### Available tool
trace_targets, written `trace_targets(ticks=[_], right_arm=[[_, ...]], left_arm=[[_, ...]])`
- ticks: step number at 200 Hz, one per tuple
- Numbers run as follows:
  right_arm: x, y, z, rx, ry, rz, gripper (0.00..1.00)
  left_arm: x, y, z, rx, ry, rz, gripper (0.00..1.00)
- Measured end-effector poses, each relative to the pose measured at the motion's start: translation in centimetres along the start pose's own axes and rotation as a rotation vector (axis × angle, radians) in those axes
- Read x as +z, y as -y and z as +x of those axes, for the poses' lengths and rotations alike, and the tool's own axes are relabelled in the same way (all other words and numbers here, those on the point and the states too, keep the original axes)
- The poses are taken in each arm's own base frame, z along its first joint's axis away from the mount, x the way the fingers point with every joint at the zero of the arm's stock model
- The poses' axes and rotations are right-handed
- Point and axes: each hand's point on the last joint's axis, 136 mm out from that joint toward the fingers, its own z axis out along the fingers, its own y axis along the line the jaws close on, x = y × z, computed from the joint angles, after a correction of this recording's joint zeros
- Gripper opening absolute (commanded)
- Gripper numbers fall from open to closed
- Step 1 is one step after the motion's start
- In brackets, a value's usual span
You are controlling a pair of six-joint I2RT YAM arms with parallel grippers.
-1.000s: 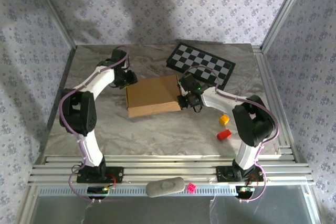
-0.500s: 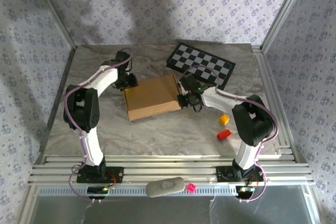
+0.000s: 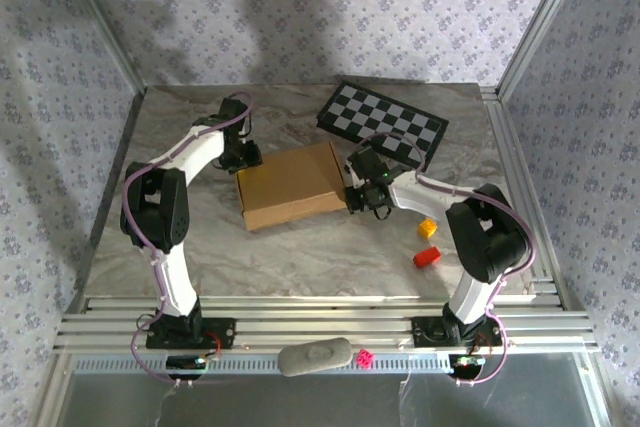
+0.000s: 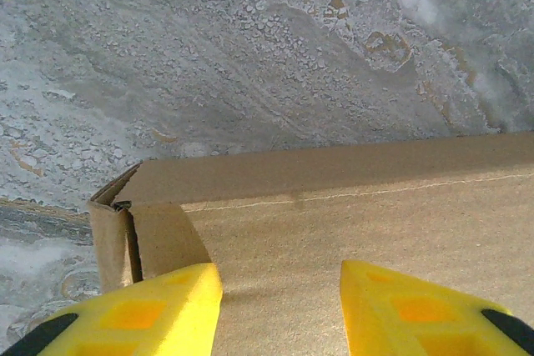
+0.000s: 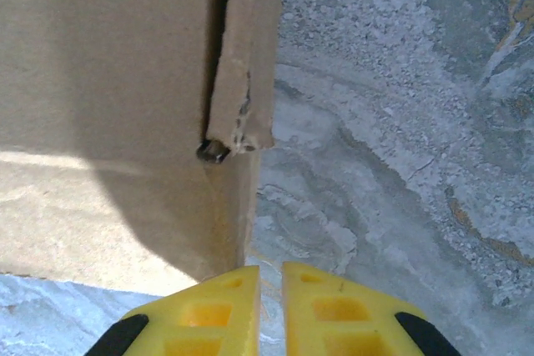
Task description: Fold the paper box
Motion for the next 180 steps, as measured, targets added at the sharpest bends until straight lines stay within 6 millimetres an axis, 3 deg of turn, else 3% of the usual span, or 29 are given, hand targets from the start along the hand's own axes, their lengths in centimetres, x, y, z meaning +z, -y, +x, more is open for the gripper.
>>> trace_targets(ticks=[47, 129, 180], right_arm=[[2.1, 0.4, -1.0, 0.046, -0.023, 0.010, 0.11], [3.5, 1.3, -4.3, 0.223, 0.019, -0.005, 0.11], [4.6, 1.4, -6.7, 0.326, 0.048, -0.019, 0.11]], left_arm=[[0.0, -0.1, 0.1, 0.000, 0.000, 0.001, 0.43], [-0.2, -0.4, 0.5, -0.002, 0.003, 0.001, 0.42], [-0.8, -1.5, 2.2, -0.025, 0.003, 0.000, 0.42]])
